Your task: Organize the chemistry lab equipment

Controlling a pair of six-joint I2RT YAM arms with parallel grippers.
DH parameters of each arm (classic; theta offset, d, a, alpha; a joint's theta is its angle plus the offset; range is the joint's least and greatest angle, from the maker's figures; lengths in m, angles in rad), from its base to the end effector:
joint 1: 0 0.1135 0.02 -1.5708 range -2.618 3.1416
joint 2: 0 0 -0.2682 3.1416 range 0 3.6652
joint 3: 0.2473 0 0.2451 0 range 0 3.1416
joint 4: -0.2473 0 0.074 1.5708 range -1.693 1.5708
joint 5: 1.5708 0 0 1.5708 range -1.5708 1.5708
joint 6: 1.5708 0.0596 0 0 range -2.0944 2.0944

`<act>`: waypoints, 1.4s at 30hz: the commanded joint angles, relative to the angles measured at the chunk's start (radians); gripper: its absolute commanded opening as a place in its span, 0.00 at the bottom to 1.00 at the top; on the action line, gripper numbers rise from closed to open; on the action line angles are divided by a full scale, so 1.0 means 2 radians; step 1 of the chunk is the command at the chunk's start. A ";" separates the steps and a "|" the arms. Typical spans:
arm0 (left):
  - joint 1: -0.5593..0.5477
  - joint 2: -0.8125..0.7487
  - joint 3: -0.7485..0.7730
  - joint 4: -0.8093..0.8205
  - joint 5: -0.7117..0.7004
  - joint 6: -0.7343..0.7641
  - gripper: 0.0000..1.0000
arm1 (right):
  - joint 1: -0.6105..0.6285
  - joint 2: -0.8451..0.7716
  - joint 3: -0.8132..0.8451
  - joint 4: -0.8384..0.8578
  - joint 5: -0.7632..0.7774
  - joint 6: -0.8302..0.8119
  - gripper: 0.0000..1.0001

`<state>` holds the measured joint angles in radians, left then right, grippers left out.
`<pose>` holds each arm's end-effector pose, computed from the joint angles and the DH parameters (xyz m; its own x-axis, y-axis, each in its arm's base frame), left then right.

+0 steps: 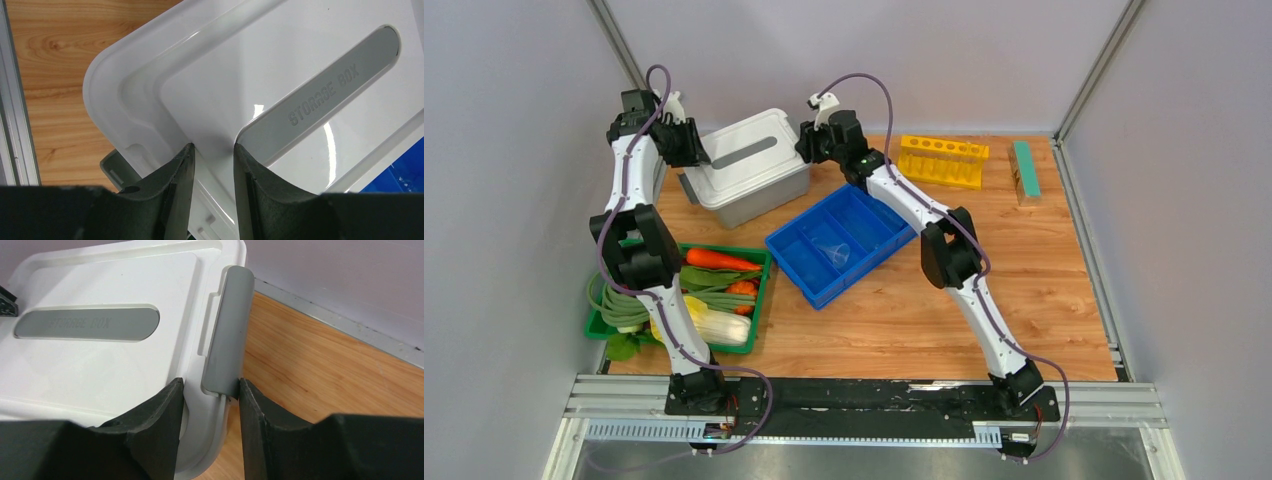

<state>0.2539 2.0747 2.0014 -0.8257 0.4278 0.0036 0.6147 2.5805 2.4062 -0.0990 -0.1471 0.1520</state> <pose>0.4618 0.0943 0.2904 -0.7575 -0.1932 -0.6236 0.0241 0.9463 -0.3225 0.5011 0.3644 0.2382 -0.3218 -0.0438 -0.9458 -0.6445 0.7419 0.1849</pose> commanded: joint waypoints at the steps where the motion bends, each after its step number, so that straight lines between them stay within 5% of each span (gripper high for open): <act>1: -0.005 0.021 -0.009 -0.008 0.019 -0.013 0.42 | 0.045 -0.006 0.013 -0.073 -0.001 -0.071 0.10; 4: -0.007 0.021 -0.009 -0.009 0.021 -0.015 0.41 | 0.049 -0.001 0.019 -0.082 0.000 -0.074 0.00; 12: -0.010 0.025 -0.009 -0.004 0.037 -0.022 0.41 | 0.085 -0.007 0.020 -0.123 -0.002 -0.199 0.00; 18: -0.010 0.017 0.015 -0.010 0.050 -0.040 0.42 | 0.073 -0.009 0.015 -0.102 0.021 -0.131 0.08; 25: -0.008 -0.023 0.059 -0.022 0.009 -0.068 0.57 | 0.054 -0.028 -0.020 -0.095 0.060 -0.079 0.07; 28: 0.011 -0.057 0.021 0.003 0.012 -0.106 0.74 | 0.051 -0.033 -0.028 -0.095 0.060 -0.061 0.08; 42: 0.131 -0.164 -0.238 0.183 0.104 -0.194 0.76 | 0.046 -0.029 -0.021 -0.102 0.065 -0.028 0.08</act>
<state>0.5064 1.8069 1.6150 -0.6022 0.5648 -0.3191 0.6868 2.5282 2.3859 -0.1799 0.0479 0.0090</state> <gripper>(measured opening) 0.758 0.354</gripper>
